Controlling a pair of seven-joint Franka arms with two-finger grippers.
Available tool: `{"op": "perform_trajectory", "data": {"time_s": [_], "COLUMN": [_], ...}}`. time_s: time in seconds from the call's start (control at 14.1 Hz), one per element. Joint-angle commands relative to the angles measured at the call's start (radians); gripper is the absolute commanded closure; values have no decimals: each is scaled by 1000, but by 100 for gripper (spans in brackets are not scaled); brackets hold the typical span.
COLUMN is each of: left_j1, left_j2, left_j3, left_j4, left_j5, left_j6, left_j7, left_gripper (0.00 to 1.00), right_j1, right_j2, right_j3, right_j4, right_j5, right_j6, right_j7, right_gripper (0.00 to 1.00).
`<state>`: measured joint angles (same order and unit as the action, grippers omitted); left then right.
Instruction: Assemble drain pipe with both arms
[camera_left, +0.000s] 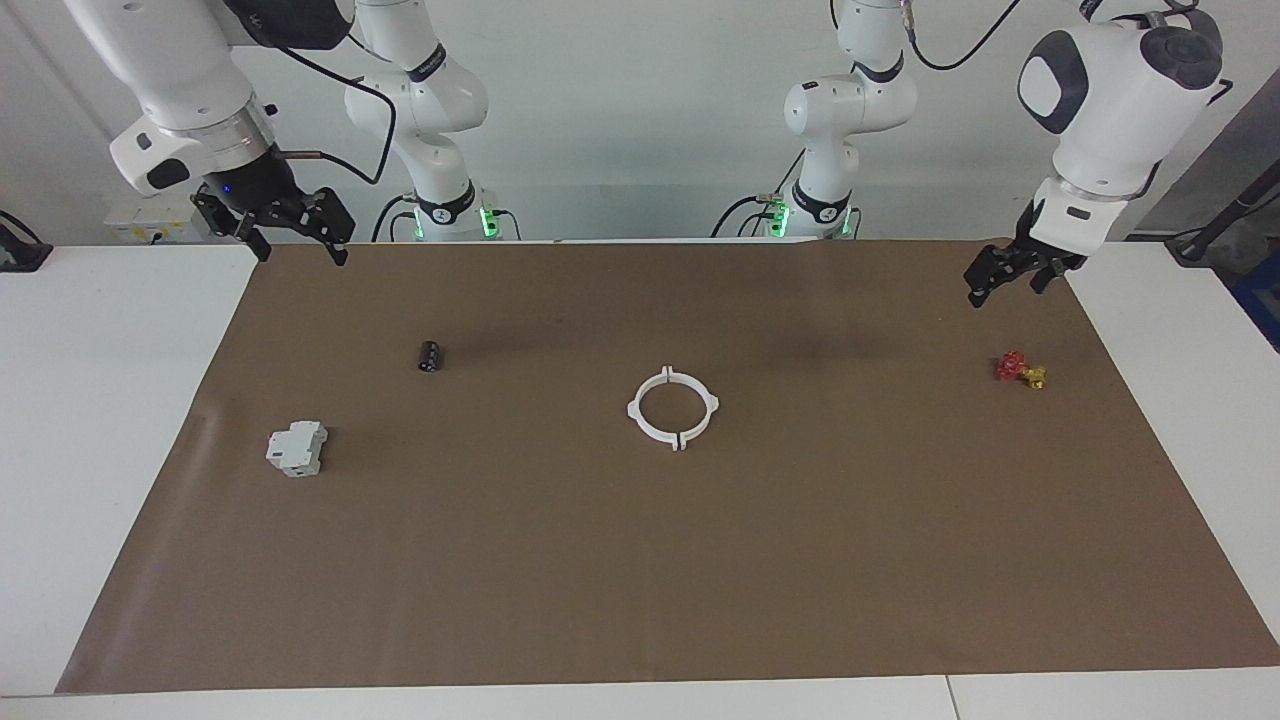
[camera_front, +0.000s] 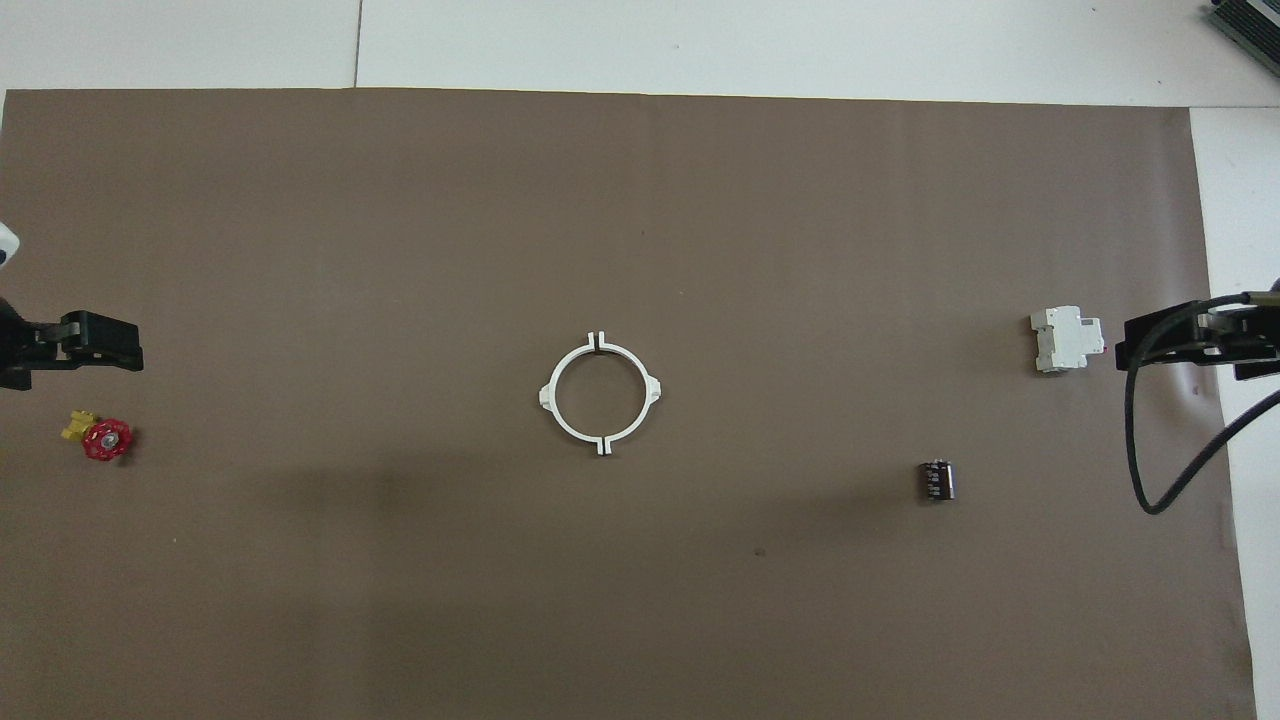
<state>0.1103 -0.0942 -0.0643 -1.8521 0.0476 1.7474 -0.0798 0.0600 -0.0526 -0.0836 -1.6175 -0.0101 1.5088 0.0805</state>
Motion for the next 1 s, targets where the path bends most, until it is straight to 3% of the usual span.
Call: {"op": "perform_trajectory", "data": {"time_s": [0.0, 0.64, 0.93], "left_j1": [-11, -72, -93], "left_j2": [-21, -7, 28], "left_j3": [-22, -13, 24], "left_j4": [-12, -4, 143], "left_j5": [-17, -11, -12], "left_j6": [-14, -35, -237], "left_j7": [9, -15, 159], "left_gripper": [0, 0, 0], "right_j1": [-3, -3, -3], "right_j2": [-10, -10, -10], "right_j3": [4, 4, 4], "right_j4": [1, 1, 1], "right_j5": [4, 2, 2], "right_j6": [-19, -19, -19], "right_j7": [15, 15, 13], "right_gripper": [0, 0, 0]}}
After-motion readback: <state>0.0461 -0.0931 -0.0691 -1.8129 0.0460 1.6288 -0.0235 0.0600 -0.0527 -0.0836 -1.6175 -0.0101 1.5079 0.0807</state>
